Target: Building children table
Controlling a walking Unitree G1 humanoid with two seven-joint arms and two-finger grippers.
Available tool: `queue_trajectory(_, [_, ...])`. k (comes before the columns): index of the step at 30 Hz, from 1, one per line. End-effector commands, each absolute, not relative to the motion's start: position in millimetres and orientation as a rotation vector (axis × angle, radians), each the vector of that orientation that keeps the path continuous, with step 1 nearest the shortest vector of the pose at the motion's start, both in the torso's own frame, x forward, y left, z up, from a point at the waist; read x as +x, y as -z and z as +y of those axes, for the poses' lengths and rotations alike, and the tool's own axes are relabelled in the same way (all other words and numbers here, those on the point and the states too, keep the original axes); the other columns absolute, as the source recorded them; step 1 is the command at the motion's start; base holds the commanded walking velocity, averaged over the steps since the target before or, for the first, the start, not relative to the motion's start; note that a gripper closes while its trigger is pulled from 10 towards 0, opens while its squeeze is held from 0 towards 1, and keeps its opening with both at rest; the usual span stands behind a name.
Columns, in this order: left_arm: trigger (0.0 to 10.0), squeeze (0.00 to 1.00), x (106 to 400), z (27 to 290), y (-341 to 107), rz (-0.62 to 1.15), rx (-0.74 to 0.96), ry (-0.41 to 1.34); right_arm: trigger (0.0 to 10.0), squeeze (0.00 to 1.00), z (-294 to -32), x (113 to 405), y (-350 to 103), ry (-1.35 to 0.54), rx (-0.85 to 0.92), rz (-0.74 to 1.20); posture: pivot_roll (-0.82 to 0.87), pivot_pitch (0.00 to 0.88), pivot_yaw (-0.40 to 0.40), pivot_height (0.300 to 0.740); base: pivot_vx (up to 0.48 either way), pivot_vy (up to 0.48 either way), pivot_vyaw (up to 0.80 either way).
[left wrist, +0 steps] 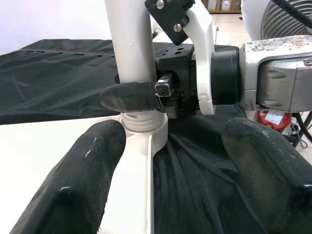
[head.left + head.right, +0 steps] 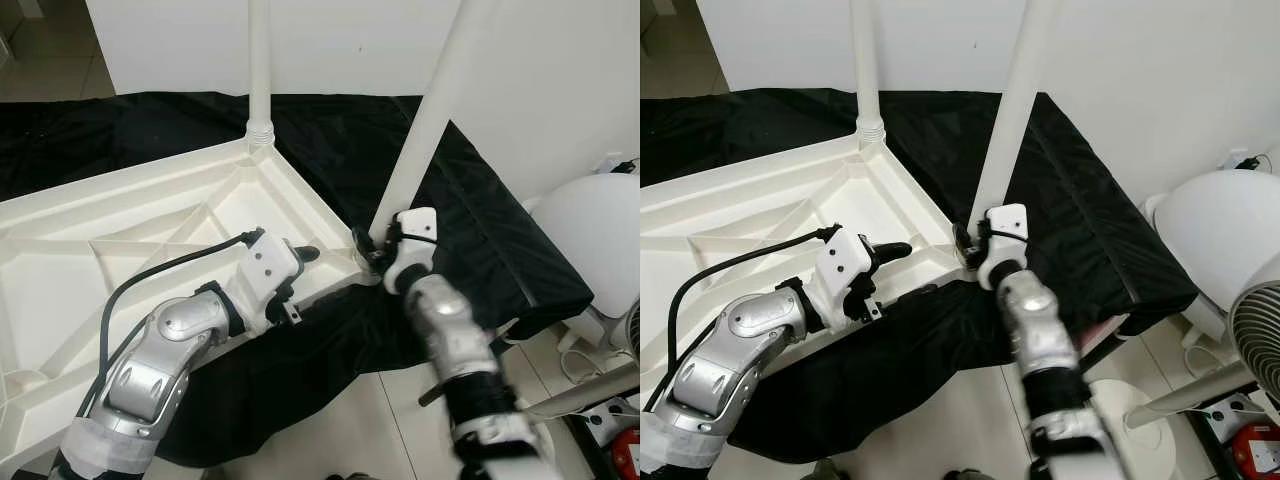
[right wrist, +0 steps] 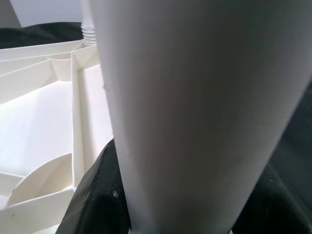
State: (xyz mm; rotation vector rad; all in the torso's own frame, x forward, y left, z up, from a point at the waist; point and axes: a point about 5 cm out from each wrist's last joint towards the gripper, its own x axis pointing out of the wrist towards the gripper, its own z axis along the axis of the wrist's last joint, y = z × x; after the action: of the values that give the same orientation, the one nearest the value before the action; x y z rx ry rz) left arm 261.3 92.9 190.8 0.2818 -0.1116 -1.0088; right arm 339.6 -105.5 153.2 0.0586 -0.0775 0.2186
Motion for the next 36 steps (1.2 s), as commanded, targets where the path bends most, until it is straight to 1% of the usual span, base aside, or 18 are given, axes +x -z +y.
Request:
queue_trajectory(1, [10.0,0.0,261.4,91.9,-190.1,-0.11,0.285,0.98,10.0,0.0,-104.2,334.6,-145.4,-0.089,0.087,-0.042,0.14,0.082,-0.09,0.74,0.0,0.0,0.0])
queue_trajectory(3, [10.0,0.0,261.3,91.8,-190.3,-0.111,0.286,0.98,10.0,0.0,-98.0,330.9,-146.8,-0.017,0.101,-0.043,0.14,0.082,-0.09,0.74,0.0,0.0,0.0])
queue_trajectory(7, [10.0,0.0,261.0,91.8,-190.5,-0.112,0.287,0.98,10.0,0.0,-93.8,329.3,-148.0,0.004,0.124,-0.04,0.14,0.078,-0.09,0.74,0.0,0.0,0.0])
queue_trajectory(11, [10.0,0.0,261.5,91.8,-190.4,-0.112,0.289,0.982,10.0,0.0,-103.1,331.5,-153.3,0.024,0.11,-0.059,0.14,0.075,-0.09,0.74,0.0,0.0,0.0])
queue_trajectory(12, [10.0,0.0,261.5,91.8,-190.5,-0.112,0.288,0.982,10.0,0.63,-103.9,331.2,-153.5,0.032,0.108,-0.058,0.14,0.074,-0.09,0.74,0.0,0.0,0.0])
queue_trajectory(13, [10.0,0.0,261.5,91.8,-190.5,-0.112,0.288,0.982,10.0,0.63,-103.9,331.2,-153.5,0.032,0.108,-0.058,0.14,0.074,-0.09,0.74,0.0,0.0,0.0])
queue_trajectory(14, [10.0,0.0,260.8,91.6,-190.6,-0.113,0.288,0.982,10.0,1.0,-103.9,330.1,-154.6,0.024,0.116,-0.068,0.14,0.074,-0.09,0.74,0.0,0.0,0.0])
queue_trajectory(18, [10.0,0.0,260.2,91.1,-190.5,-0.113,0.287,0.984,10.0,1.0,-102.4,328.7,-155.8,0.018,0.121,-0.074,0.14,0.075,-0.09,0.74,0.0,0.0,0.0])
queue_trajectory(24, [10.0,0.0,260.6,92.6,-190.8,-0.111,0.288,0.981,10.0,1.0,-97.4,327.5,-160.1,-0.044,0.139,-0.079,0.14,0.082,-0.084,0.74,0.0,0.0,0.0])
queue_trajectory(25, [10.0,0.0,260.3,92.7,-190.8,-0.11,0.292,0.982,10.0,0.0,-97.0,327.2,-161.2,-0.075,0.131,-0.086,0.14,0.082,-0.084,0.74,0.0,0.0,0.0])
queue_trajectory(27, [10.0,0.0,260.1,92.7,-190.7,-0.109,0.294,0.982,10.0,0.0,-96.8,326.9,-161.9,-0.097,0.126,-0.09,0.14,0.082,-0.084,0.74,0.0,0.0,0.0])
queue_trajectory(28, [10.0,0.0,261.6,93.1,-191.5,-0.114,0.304,0.98,10.0,0.0,-98.5,328.1,-163.0,-0.18,0.116,-0.092,0.14,0.079,-0.071,0.74,0.0,0.0,0.0])
queue_trajectory(31, [10.0,0.0,262.8,92.6,-191.4,-0.117,0.33,0.98,10.0,0.0,-100.1,328.6,-163.7,-0.232,0.111,-0.092,0.14,0.079,-0.071,0.74,0.0,0.0,0.0])
queue_trajectory(32, [10.0,0.0,262.8,92.6,-191.4,-0.117,0.33,0.98,10.0,0.0,-100.1,328.6,-163.7,-0.232,0.111,-0.092,0.14,0.079,-0.071,0.74,0.0,0.0,0.0])
queue_trajectory(33, [10.0,0.0,264.4,93.6,-192.4,-0.112,0.296,0.976,10.0,0.0,-102.8,330.5,-164.7,-0.3,0.087,-0.095,0.13,0.077,-0.063,0.74,0.0,0.0,0.0])
queue_trajectory(34, [10.0,0.0,264.4,93.6,-192.4,-0.112,0.296,0.976,10.0,0.0,-102.8,330.5,-164.7,-0.3,0.087,-0.095,0.13,0.077,-0.063,0.74,0.0,0.0,0.0])
queue_trajectory(36, [10.0,0.0,263.9,91.3,-192.4,-0.114,0.293,0.988,10.0,0.0,-109.9,333.2,-165.2,-0.366,0.046,-0.099,0.13,0.088,-0.075,0.74,0.0,0.0,0.0])
